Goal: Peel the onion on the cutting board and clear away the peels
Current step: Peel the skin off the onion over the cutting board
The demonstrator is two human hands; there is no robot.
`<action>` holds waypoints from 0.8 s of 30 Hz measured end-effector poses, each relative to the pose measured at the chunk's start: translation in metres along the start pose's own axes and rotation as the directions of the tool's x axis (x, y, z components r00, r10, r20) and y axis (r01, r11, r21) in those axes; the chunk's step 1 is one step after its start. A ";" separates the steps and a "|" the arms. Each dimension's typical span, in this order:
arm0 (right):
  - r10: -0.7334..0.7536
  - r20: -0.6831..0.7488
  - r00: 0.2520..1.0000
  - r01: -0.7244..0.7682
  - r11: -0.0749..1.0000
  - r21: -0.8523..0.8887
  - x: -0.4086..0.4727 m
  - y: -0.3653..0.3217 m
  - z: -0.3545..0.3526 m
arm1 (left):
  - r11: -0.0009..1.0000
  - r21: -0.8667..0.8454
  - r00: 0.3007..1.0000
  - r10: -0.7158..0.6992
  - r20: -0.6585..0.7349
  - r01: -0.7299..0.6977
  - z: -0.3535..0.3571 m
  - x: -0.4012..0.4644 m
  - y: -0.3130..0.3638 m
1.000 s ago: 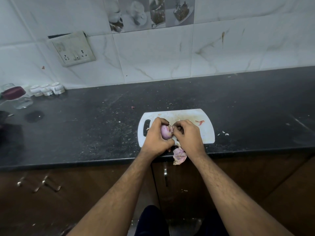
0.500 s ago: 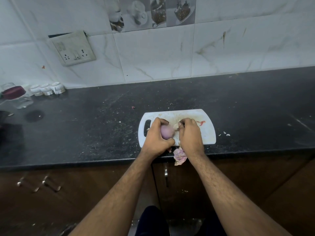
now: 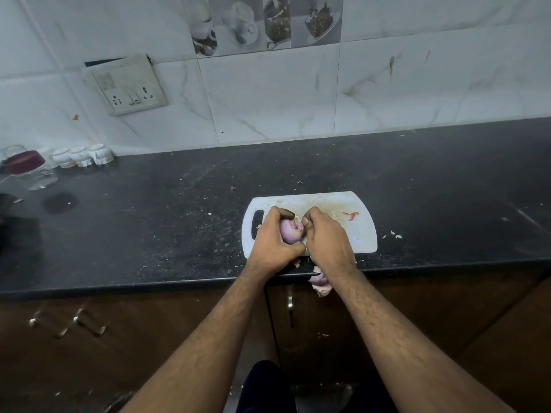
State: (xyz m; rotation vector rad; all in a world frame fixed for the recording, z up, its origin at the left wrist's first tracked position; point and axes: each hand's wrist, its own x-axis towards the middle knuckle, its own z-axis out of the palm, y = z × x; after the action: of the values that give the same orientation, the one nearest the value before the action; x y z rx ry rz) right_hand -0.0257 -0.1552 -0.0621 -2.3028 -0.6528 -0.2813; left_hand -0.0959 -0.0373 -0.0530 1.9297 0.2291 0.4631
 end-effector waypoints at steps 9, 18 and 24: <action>0.190 0.018 0.982 -0.189 0.956 0.224 0.011 0.002 0.000 | 0.999 0.038 1.000 -0.009 0.007 0.009 -0.002 0.000 0.001; 0.441 -0.052 0.896 -0.350 0.772 0.530 0.045 0.015 -0.004 | 0.998 0.026 0.998 -0.055 -0.006 0.055 -0.003 0.000 0.003; 0.606 -0.414 0.679 -0.222 0.707 0.671 0.098 0.016 -0.021 | 0.997 0.062 0.998 -0.041 -0.051 0.044 -0.003 0.003 -0.001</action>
State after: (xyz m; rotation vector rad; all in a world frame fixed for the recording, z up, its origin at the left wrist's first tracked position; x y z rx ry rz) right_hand 0.0659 -0.1430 -0.0192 -1.5496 0.1714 -0.4937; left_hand -0.0940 -0.0337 -0.0521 1.9720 0.3197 0.4815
